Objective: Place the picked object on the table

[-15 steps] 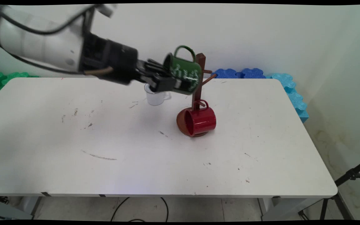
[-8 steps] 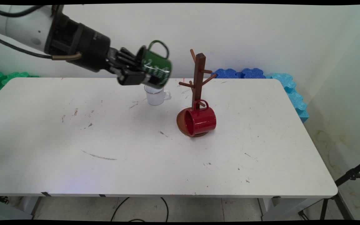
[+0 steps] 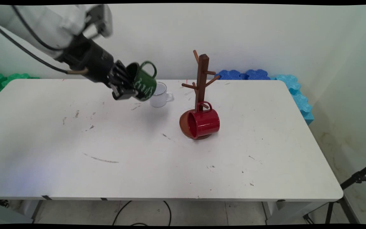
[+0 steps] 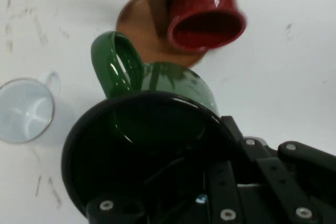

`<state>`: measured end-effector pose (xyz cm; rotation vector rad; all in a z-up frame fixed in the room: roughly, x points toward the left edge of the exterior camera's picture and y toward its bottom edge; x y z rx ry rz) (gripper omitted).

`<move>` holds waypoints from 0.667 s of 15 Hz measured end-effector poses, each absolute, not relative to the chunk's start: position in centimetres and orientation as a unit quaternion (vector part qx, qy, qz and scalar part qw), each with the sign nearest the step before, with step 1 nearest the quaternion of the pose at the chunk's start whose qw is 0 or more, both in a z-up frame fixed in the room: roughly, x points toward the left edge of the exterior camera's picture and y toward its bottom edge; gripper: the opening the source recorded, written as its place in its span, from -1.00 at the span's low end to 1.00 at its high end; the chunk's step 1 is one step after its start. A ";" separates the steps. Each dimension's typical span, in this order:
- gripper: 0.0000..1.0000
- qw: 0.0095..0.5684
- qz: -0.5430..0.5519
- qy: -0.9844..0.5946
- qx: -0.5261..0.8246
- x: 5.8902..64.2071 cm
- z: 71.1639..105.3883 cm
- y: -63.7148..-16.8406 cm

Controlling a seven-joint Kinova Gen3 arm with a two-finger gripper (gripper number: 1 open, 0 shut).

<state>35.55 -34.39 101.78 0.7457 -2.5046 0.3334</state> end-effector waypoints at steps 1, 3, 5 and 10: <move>-1.00 0.236 0.121 -0.924 0.274 35.3 101.1 -34.9; -1.00 0.203 0.121 -0.933 0.272 34.7 99.4 -36.2; -1.00 0.173 0.116 -0.940 0.271 34.3 97.3 -37.6; -1.00 0.115 0.107 -0.951 0.266 33.4 93.7 -40.2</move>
